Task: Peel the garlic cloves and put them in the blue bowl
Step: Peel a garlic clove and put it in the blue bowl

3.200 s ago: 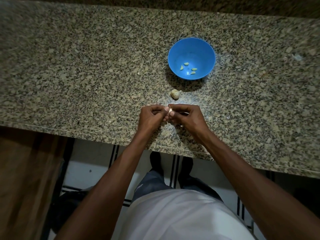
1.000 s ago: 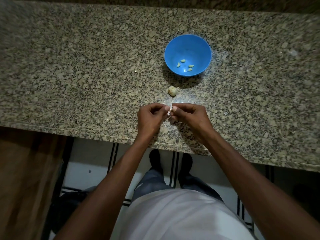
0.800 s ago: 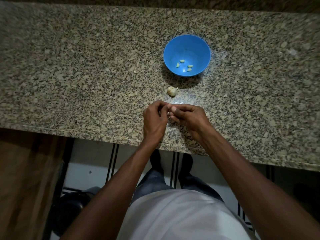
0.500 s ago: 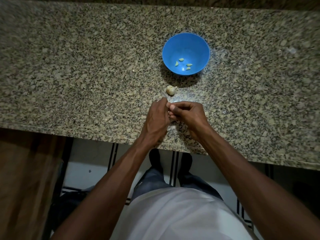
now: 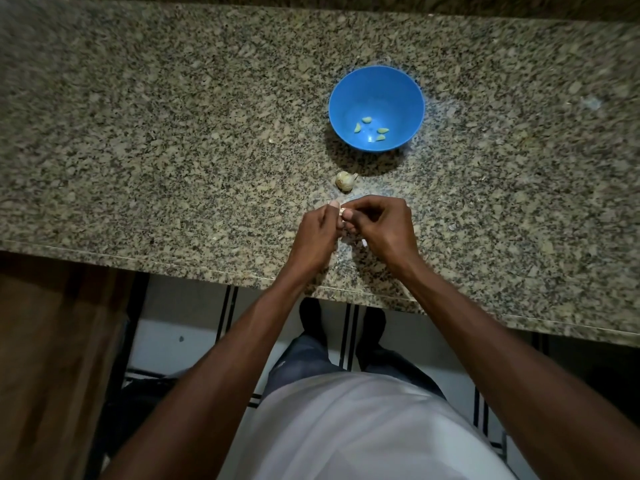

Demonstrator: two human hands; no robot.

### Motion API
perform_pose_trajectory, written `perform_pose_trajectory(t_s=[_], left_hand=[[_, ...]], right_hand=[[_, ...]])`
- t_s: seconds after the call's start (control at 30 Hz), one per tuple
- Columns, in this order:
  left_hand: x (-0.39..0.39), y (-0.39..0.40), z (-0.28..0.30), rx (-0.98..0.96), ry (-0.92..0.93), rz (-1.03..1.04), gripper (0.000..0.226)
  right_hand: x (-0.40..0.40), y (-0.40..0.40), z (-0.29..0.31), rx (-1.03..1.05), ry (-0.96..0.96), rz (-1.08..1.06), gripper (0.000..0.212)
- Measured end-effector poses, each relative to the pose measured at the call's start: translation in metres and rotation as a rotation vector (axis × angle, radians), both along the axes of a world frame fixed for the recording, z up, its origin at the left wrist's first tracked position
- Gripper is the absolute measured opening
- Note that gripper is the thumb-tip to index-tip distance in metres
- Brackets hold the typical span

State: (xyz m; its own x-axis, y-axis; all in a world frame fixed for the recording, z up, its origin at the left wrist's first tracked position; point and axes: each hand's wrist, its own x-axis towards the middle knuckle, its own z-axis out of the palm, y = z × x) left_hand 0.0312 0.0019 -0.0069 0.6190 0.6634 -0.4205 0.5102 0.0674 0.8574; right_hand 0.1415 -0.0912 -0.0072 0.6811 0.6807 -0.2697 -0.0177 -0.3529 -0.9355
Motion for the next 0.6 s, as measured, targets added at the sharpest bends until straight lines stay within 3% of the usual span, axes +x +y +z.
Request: perform_pose_trajectory(t_s=[0.2, 0.47, 0.6], left_hand=[[0.0008, 0.0031, 0.0021, -0.188, -0.008, 0.069, 0.037], [0.0036, 0.0051, -0.0039, -0.591, -0.127, 0.229, 0.036], [0.0014, 0.0087, 0.0019, -0.6, -0.135, 0.193, 0.035]], right_hand=[[-0.0041, -0.0031, -0.0043, 0.04, -0.039, -0.018, 0.007], [-0.0031, -0.0056, -0.0099, 0.144, 0.139, -0.05, 0.01], [-0.0023, -0.0046, -0.0105, 0.156, 0.181, -0.047, 0.012]])
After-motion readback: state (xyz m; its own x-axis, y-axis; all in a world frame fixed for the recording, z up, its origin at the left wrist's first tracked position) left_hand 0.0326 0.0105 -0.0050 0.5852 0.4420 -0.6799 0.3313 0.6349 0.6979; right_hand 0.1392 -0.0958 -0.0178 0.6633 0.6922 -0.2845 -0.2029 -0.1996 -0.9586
